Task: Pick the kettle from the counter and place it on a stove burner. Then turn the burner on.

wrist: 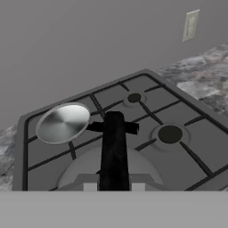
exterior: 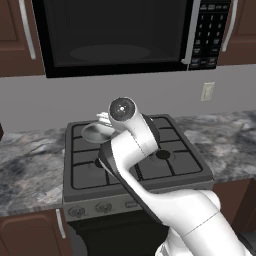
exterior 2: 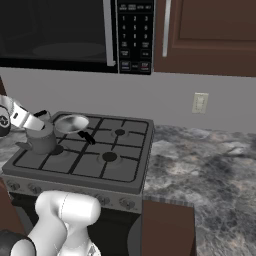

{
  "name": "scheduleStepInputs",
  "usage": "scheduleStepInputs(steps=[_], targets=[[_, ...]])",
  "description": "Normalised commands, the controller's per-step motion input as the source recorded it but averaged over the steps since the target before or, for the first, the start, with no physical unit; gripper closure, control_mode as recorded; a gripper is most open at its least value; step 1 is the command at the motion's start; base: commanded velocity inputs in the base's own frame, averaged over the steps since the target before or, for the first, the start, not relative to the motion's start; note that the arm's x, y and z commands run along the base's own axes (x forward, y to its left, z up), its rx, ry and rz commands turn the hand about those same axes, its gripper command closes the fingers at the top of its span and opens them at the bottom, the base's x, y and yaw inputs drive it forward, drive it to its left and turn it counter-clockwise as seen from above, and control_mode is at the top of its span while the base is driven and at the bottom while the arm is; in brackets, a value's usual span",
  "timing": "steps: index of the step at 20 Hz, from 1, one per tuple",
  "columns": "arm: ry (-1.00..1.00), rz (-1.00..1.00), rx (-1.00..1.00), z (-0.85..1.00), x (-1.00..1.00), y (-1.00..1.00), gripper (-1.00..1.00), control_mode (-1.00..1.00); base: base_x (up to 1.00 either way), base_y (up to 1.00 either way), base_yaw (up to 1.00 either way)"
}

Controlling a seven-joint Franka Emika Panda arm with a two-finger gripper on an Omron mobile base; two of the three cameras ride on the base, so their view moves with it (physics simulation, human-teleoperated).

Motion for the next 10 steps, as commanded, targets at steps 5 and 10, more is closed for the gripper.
scheduleStepInputs(steps=[5,10], targets=[[0.00,0.00,0.00,-0.18,0.15,0.00,1.00,-1.00,0.00,0.00,0.00],[0.00,0.00,0.00,-0.14,0.28,0.00,1.00,-1.00,0.00,0.00,0.00]])
